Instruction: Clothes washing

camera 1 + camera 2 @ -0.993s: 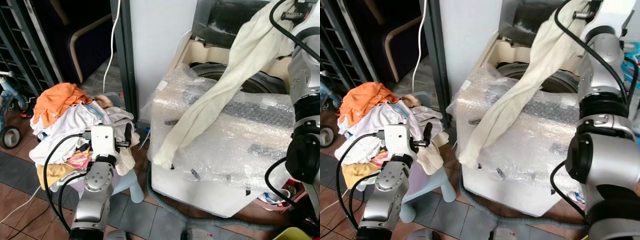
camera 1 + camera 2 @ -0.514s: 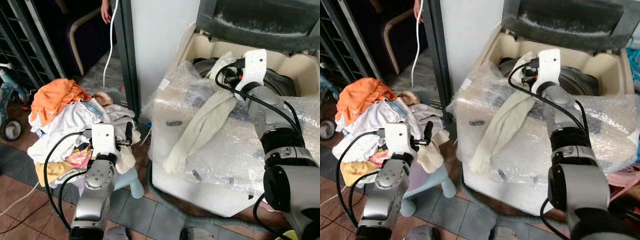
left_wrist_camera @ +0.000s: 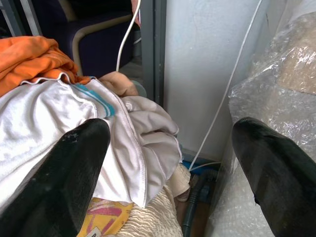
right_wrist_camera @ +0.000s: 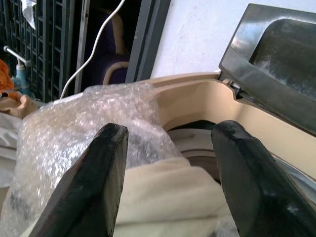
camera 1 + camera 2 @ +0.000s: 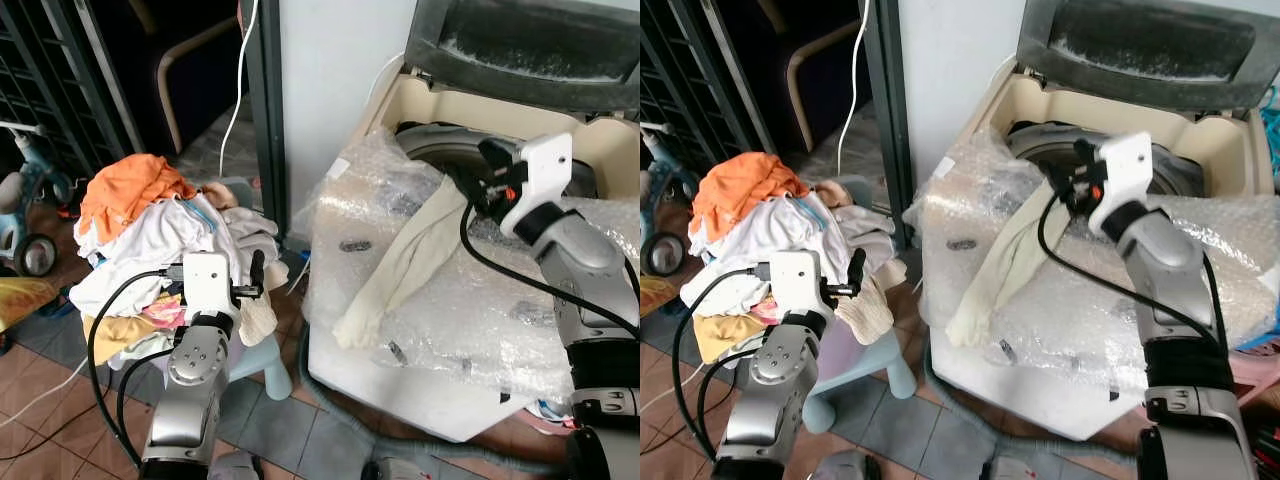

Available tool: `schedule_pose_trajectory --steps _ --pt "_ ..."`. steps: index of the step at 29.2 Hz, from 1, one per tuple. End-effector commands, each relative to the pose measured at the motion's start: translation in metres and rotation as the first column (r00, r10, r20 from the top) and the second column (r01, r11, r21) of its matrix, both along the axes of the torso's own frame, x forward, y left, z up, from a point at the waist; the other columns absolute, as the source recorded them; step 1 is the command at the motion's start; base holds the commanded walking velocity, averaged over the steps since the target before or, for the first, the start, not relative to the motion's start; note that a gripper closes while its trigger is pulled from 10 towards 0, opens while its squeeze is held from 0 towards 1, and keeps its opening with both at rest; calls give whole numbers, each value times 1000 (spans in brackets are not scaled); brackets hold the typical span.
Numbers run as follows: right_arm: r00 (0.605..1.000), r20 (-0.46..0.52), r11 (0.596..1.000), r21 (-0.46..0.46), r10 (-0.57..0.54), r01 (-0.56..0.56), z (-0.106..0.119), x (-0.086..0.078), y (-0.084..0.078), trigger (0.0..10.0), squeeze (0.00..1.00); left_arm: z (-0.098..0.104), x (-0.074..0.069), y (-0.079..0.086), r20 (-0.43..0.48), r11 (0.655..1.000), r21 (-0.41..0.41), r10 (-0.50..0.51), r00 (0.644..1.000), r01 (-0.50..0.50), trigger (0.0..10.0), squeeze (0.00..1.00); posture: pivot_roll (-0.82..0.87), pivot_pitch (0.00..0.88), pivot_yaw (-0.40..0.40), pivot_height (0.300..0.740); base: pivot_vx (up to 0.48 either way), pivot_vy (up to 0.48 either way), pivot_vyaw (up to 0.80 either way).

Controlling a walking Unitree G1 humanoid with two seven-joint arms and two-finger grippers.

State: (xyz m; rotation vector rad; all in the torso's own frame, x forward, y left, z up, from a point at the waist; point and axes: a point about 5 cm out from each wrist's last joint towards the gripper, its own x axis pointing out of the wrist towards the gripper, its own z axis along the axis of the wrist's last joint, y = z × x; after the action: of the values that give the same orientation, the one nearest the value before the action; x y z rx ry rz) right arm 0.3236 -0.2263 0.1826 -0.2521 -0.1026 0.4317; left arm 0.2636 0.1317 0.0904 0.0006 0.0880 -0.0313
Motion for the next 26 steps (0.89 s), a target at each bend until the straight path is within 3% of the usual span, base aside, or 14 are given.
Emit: schedule_pose_trajectory --steps 1,2,7,8,9,10,11,12,13,14,26 --pt "999 19 998 -63 27 -26 1 -6 3 10000 1000 1 0 0 0 1000 4 -6 1000 6 10000 0 -4 0 -18 740 0 0 0" --pt "999 -16 996 -75 41 -42 -11 -14 6 10000 1000 1 0 0 -1 1000 4 -9 1000 9 10000 0 -5 0 -16 740 0 0 0" --pt "998 -51 995 -95 24 -29 -28 -20 13 10000 1000 1 0 -2 -6 1000 5 -23 1000 23 10000 0 -8 0 -13 740 0 0 0" --pt "999 -50 995 -99 19 -24 -30 -20 17 10000 698 1 0 -3 -7 1000 5 -25 1000 25 10000 0 -5 0 -14 740 0 0 0" --pt "998 -50 996 -86 22 -27 -33 -20 25 10000 67 1 0 -3 -6 1000 6 -25 1000 25 10000 0 -1 0 -15 740 0 0 0" --pt "998 -51 996 -81 25 -29 -35 -21 30 10000 0 1 0 -3 -5 1000 6 -23 1000 23 10000 0 1 0 -17 740 0 0 0" --pt "998 -49 995 -91 28 -32 -36 -21 33 10000 0 1 0 -3 -6 1000 6 -22 1000 22 10000 0 1 0 -17 740 0 0 0" --pt "998 -45 994 -105 33 -37 -38 -20 36 8941 0 1 0 -3 -6 1000 6 -19 1000 20 10000 0 5 0 -20 740 0 0 0" --pt "999 -46 994 -108 28 -33 -39 -20 39 3373 0 1 0 -3 -5 1000 6 -18 1000 18 10000 0 5 0 -20 740 0 0 0" --pt "999 -48 993 -112 16 -22 -40 -19 40 0 0 1 0 -3 -5 1000 6 -17 1000 17 10000 0 8 0 -23 740 0 0 0" --pt "992 -121 982 -188 -39 16 -62 -21 53 0 0 -1 -1 -2 -15 1000 1 -1 1000 1 10000 0 11 0 -33 740 0 0 0"
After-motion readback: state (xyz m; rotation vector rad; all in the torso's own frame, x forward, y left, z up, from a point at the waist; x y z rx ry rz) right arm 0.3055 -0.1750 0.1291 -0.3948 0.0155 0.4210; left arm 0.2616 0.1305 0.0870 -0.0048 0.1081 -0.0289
